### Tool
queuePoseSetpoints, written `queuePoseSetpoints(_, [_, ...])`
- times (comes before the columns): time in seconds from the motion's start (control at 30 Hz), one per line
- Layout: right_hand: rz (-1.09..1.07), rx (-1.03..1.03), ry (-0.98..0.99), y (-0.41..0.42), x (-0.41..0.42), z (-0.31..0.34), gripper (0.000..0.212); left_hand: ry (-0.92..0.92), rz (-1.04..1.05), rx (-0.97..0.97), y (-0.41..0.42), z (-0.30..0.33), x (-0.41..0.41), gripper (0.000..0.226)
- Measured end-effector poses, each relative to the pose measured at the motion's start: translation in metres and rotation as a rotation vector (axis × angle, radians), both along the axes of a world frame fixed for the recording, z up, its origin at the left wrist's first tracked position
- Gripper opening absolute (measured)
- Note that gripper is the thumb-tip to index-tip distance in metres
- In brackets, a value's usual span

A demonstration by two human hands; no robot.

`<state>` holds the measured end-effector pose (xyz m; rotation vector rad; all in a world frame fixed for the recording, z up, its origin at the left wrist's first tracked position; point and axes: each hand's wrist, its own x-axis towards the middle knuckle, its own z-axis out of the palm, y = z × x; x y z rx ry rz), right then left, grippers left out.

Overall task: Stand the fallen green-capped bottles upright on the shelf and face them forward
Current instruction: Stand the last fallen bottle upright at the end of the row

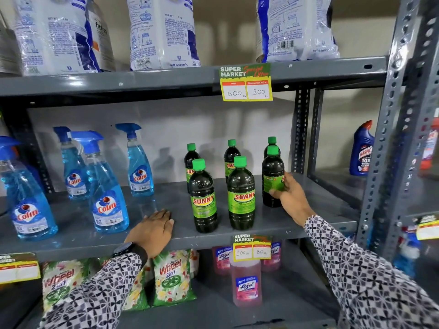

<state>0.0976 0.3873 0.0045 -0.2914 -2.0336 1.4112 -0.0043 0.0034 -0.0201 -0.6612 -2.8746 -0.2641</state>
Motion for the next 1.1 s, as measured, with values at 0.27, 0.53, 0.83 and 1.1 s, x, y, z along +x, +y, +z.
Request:
queuePoseSetpoints(0.27, [-0.083,0.155,0.029,0.005,-0.007,-0.010,0.087,0.012,-0.004,-0.012,-0.001,0.000,0.001,0.055])
queuePoseSetpoints(0.53, [-0.121,0.213,0.006,-0.003,0.001,-0.004,0.075,0.010,-0.011,-0.013,-0.001,0.000,0.000,0.055])
queuePoseSetpoints(0.83, [-0.073,0.112,-0.026,-0.005,0.005,-0.002,0.079,0.014,-0.021,-0.013,-0.002,0.002,0.003,0.054])
queuePoseSetpoints(1.1, [-0.020,0.109,-0.019,-0.006,0.054,-0.013,0.079,0.016,-0.025,-0.019,-0.001,0.002,0.004,0.054])
